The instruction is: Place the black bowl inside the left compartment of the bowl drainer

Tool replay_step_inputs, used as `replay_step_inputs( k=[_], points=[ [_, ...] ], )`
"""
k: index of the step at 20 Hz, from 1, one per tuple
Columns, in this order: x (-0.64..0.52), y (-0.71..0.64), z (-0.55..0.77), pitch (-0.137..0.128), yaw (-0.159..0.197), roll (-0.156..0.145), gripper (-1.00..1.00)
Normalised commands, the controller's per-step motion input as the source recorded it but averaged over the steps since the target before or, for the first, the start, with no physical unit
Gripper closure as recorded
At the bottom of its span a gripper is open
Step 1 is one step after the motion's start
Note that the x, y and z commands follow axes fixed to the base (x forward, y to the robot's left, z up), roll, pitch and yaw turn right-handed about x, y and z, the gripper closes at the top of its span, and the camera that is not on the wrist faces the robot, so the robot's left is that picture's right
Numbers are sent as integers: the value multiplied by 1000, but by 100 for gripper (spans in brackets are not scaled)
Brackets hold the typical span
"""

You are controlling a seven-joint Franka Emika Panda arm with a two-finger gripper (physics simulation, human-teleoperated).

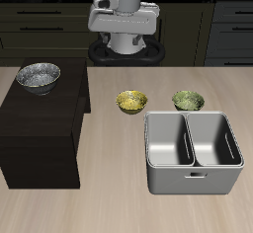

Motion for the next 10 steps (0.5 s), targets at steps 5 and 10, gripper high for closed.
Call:
replay_step_inputs(
  k=[5, 10],
  points=[
    [217, -273, 106, 14, -6, 22, -100],
    [203, -288, 85, 7, -23, -14, -100]
  ],
)
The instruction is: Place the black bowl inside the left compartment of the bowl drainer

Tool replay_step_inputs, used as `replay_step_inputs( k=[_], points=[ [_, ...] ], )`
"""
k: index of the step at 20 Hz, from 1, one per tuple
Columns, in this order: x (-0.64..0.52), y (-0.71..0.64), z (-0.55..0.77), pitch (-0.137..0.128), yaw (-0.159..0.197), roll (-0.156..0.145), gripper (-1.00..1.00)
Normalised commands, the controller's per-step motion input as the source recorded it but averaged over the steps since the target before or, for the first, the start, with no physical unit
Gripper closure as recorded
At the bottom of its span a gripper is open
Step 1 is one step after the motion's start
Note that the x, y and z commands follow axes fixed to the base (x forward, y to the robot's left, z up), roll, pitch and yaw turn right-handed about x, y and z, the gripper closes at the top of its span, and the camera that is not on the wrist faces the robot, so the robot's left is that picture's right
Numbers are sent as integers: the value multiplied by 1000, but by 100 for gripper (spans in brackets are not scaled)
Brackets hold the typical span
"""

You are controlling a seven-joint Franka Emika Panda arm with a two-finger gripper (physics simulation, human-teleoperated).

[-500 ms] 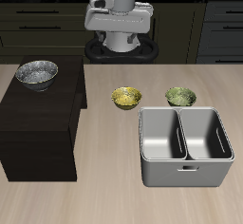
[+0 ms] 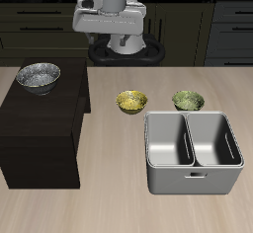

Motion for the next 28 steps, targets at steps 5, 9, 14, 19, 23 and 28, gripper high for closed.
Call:
replay_step_inputs(
  k=[5, 9, 14, 19, 23, 28],
  points=[
    [262, -389, 20, 23, -33, -15, -100],
    [134, -224, 64, 8, -25, -14, -100],
    [205, -306, 92, 8, -28, -14, -100],
    [138, -243, 132, -10, -24, -14, -100],
    [64, -156, 112, -7, -23, -9, -100],
    [166, -254, 141, -7, -20, -38, -100]
  ],
)
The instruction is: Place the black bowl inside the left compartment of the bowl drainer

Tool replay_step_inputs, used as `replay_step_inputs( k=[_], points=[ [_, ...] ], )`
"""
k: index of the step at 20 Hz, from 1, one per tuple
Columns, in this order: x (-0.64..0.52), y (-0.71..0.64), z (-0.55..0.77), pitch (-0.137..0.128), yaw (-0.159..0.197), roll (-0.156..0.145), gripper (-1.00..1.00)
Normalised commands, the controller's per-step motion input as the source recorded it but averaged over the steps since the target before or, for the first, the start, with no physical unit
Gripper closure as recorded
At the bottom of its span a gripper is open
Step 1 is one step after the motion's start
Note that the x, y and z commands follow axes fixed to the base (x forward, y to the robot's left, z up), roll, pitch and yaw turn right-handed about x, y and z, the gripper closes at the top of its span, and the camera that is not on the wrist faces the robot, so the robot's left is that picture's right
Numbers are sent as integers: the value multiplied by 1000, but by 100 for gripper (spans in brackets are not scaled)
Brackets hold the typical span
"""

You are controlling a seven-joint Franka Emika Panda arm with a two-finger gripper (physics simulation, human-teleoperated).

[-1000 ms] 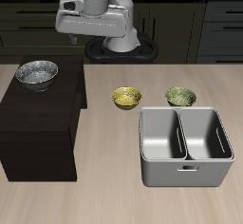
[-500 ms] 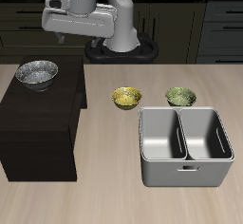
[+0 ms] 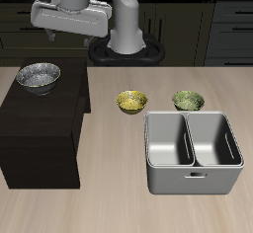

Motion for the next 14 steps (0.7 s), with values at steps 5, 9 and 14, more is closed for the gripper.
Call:
replay_step_inputs(
  k=[5, 9, 14],
  points=[
    [309, -164, 34, 19, -4, 3, -100],
    [326, -203, 116, -3, -37, -12, -100],
    [255, -52, 83, -11, -13, -8, -100]
  ],
)
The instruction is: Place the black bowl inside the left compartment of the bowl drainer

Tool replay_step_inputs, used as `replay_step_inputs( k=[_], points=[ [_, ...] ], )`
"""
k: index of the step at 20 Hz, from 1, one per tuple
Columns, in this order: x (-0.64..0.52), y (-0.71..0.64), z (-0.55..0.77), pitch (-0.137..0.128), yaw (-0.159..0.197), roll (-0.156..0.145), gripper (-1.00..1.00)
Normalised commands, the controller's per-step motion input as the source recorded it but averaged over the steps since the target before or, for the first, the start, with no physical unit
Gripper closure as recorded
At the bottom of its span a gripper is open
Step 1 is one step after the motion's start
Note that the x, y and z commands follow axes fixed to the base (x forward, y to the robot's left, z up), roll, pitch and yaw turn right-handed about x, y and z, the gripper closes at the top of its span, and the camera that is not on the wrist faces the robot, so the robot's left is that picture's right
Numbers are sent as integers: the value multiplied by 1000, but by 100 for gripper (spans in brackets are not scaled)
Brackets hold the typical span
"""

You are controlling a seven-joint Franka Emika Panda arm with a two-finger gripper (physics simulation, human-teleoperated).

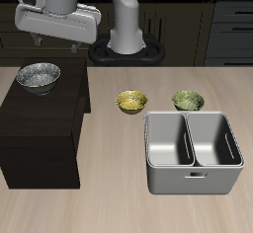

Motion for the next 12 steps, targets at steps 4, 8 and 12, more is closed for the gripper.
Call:
replay_step_inputs(
  k=[4, 8, 12],
  points=[
    [278, -58, 45, 3, -18, -8, -100],
    [258, 54, 18, 0, -5, -5, -100],
    [231, 88, -14, -4, -15, -4, -100]
  ],
)
